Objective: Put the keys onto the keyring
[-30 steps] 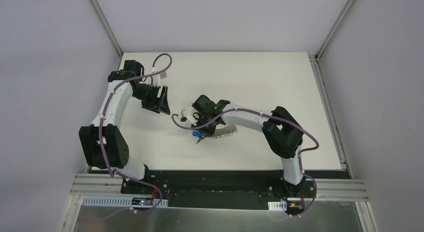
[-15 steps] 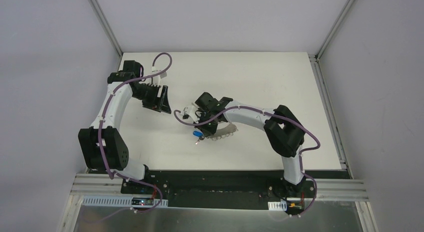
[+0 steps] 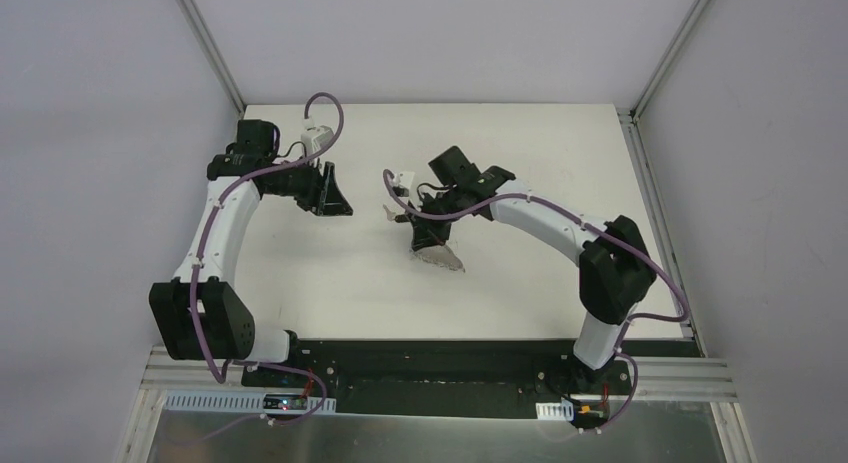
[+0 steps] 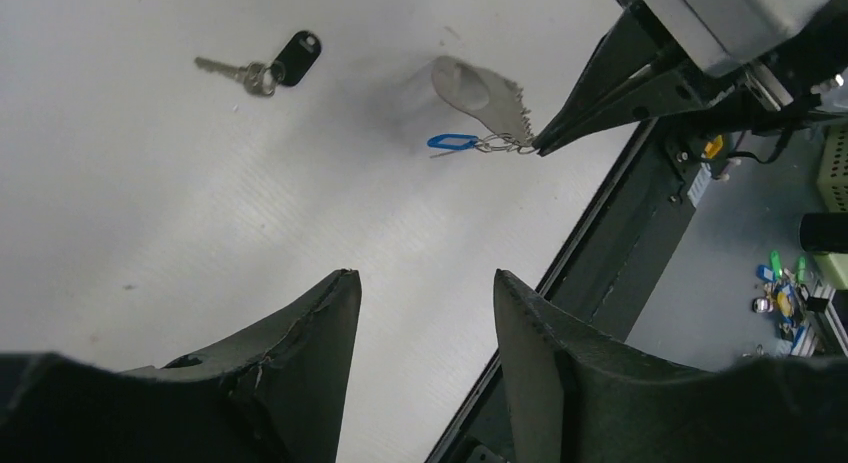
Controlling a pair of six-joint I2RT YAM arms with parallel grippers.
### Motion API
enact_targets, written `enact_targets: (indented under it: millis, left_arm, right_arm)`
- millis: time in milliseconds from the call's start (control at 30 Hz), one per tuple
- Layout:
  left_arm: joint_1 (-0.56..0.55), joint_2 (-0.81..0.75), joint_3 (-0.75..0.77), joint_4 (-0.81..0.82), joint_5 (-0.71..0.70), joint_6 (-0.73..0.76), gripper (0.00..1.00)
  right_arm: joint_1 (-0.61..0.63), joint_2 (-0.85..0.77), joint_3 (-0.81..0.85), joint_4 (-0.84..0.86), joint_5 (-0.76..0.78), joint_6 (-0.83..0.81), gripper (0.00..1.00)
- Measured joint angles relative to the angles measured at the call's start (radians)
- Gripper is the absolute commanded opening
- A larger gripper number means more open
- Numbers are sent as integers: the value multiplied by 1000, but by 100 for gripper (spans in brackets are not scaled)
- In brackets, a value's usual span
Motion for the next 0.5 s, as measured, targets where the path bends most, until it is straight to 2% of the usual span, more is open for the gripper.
enact_targets:
  millis: [167,500]
  left_arm:
    - [-52,-49,-16,84,113,4,47]
    - [-357,-99,-16,257,252,32,41]
  right_arm:
    - [-54,-65,0,-4,-121,4,0]
    - [-158,-144,20,9,-338,106,0]
